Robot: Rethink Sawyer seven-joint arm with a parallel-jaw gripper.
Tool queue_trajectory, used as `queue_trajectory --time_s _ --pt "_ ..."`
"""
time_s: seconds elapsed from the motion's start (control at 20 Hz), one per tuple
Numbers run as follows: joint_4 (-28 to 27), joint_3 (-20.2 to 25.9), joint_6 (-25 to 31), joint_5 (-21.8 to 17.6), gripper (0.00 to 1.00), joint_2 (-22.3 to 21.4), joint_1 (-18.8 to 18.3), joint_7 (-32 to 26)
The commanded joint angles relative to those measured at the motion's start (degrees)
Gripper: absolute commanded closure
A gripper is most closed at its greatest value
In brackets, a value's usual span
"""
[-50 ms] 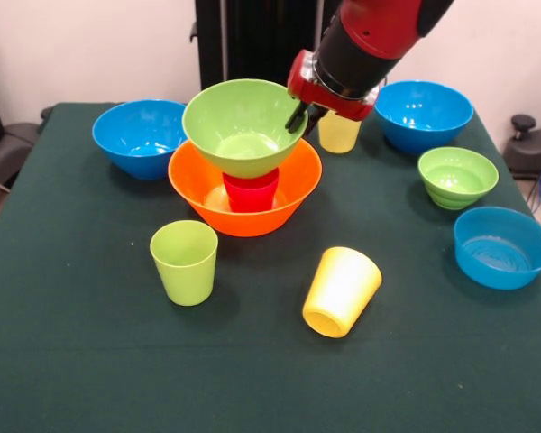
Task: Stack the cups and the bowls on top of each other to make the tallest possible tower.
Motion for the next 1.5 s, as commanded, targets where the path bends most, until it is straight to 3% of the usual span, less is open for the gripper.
queue_trajectory --time_s 0.05,0.3,1.5 --pt "-0.4 3.8 -3.9 0.5 1.0 1.3 0.8 5.9" --pt "-0.4 4.7 -4.6 0.4 1.0 1.3 0.3 4.4" --pt "-1.8 4.1 -4.6 2.0 1.0 1.2 0.5 7.0"
